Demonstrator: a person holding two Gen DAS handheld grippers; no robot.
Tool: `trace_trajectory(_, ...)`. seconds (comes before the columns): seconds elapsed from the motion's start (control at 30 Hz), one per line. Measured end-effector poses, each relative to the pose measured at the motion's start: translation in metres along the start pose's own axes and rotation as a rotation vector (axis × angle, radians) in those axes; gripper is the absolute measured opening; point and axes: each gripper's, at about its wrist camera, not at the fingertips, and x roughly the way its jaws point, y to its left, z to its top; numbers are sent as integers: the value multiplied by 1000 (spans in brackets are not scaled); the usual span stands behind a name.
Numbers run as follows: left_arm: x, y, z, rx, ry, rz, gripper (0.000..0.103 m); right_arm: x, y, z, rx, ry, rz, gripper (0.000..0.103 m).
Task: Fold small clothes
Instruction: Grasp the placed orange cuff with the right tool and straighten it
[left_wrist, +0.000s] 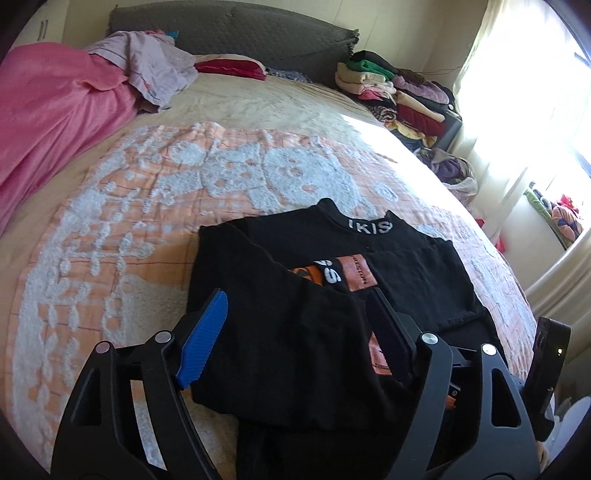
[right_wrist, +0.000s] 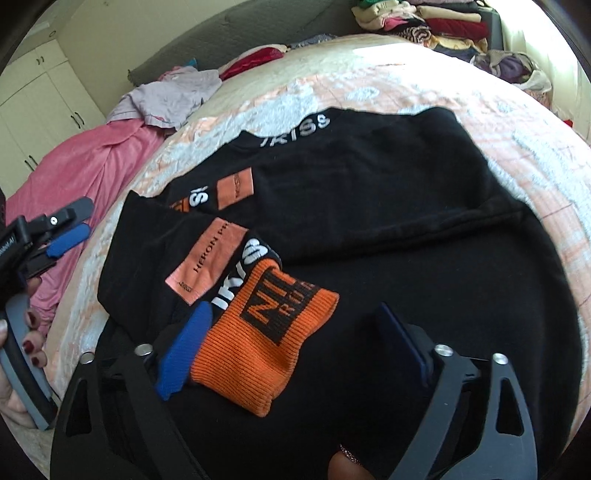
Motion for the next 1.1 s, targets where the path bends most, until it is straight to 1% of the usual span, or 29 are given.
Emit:
trace_trajectory(0.03, -1, 3, 1, -10, -5, 6, 70, 2, 1, -1, -5, -4, -4, 82)
trace_trajectory(0.1, -4, 11, 3, -30, -17, 15, 72, 3, 3, -1, -11, -9, -3, 62)
trace_trajectory(0.13, -6, 14, 5, -39, -24, 22, 74, 4, 5, 0, -17, -12, 9, 57)
trace_trajectory(0.2, -8, 21, 7, -58, -37, 34, 75, 7, 8, 0, -43, -12, 10, 46)
trace_trajectory(0.23, -9, 26, 8, -72, -41, 38, 75, 7, 9, 1, -58, -12, 15, 42)
trace_trajectory(0.27, -10, 30, 9, -83, -43, 37, 75, 7, 10, 2, -70, -14, 25, 32)
trace_trajectory(0.3, -11, 32, 9, -93, -43, 37, 75, 6, 10, 5, -78, -18, 31, 27)
trace_trajectory(0.33, -11, 34, 10, -99, -44, 39, 75, 5, 11, 7, -84, -22, 49, 19)
trace_trajectory(0.37, -12, 37, 10, -107, -47, 44, 75, 2, 14, 11, -97, -33, 58, 16)
trace_trajectory(0.47, -12, 43, 12, -123, -52, 52, 75, -8, 24, 22, -165, -76, 40, 15)
trace_trajectory(0.57, -13, 46, 12, -130, -56, 56, 75, -19, 28, 39, -201, -114, 31, 14)
trace_trajectory(0.77, -13, 47, 13, -131, -56, 64, 75, -37, 20, 78, -267, -189, -69, 14)
trace_trajectory(0.93, -9, 46, 14, -129, -64, 79, 75, -35, 1, 99, -279, -201, -153, 13)
trace_trajectory(1.0, -7, 44, 15, -116, -63, 90, 75, -35, -7, 102, -276, -204, -175, 13)
trace_trajectory(1.1, 0, 35, 15, -85, -53, 92, 75, -34, -18, 100, -266, -209, -185, 13)
